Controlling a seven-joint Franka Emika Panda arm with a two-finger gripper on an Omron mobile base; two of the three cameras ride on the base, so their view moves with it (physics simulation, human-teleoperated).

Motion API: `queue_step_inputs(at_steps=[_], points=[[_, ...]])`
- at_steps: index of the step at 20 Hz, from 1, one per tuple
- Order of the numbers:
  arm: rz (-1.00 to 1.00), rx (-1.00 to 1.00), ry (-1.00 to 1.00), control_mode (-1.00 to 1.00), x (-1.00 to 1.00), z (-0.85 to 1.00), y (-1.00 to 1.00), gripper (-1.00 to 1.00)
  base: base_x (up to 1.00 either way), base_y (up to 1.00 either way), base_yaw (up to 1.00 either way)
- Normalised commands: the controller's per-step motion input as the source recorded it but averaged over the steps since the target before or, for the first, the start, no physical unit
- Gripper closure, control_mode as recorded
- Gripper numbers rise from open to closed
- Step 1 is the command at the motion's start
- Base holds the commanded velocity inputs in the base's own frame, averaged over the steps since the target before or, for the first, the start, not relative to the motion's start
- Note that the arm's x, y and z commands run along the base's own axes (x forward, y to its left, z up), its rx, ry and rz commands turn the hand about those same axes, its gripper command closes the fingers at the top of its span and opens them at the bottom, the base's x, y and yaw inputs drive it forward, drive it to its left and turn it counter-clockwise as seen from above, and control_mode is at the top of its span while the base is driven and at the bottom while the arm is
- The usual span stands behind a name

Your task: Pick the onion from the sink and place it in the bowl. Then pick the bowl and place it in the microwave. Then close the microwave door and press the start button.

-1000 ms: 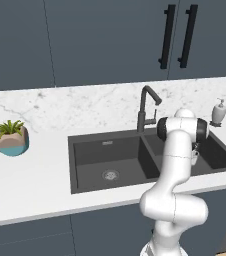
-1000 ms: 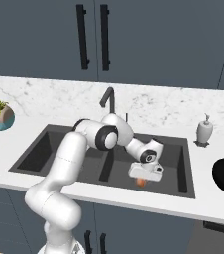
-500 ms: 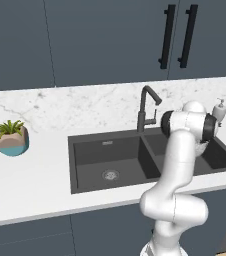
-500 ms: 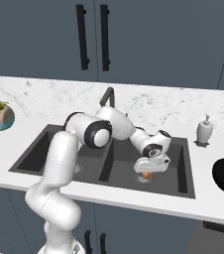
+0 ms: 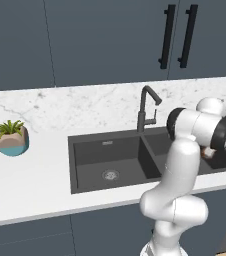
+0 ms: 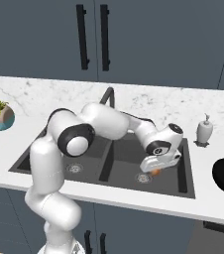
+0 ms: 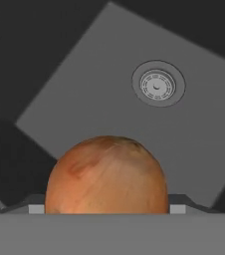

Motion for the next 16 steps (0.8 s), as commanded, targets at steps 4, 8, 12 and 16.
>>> queue_step_inputs(at_steps=[4, 8, 12, 16], points=[[-0.04, 0.00, 0.00, -1.00, -0.28, 1.00, -0.48, 1.00, 0.00, 0.00, 0.00], [-0.10, 0.00, 0.00, -1.00, -0.02, 1.00, -0.68, 1.00, 0.00, 0.00, 0.00], [-0.14, 0.00, 0.00, -1.00, 0.00, 0.81, -0.82, 1.00, 0.00, 0.00, 0.00], [-0.14, -0.02, 0.00, -1.00, -0.01, 0.06, -0.79, 1.00, 0.00, 0.00, 0.00]])
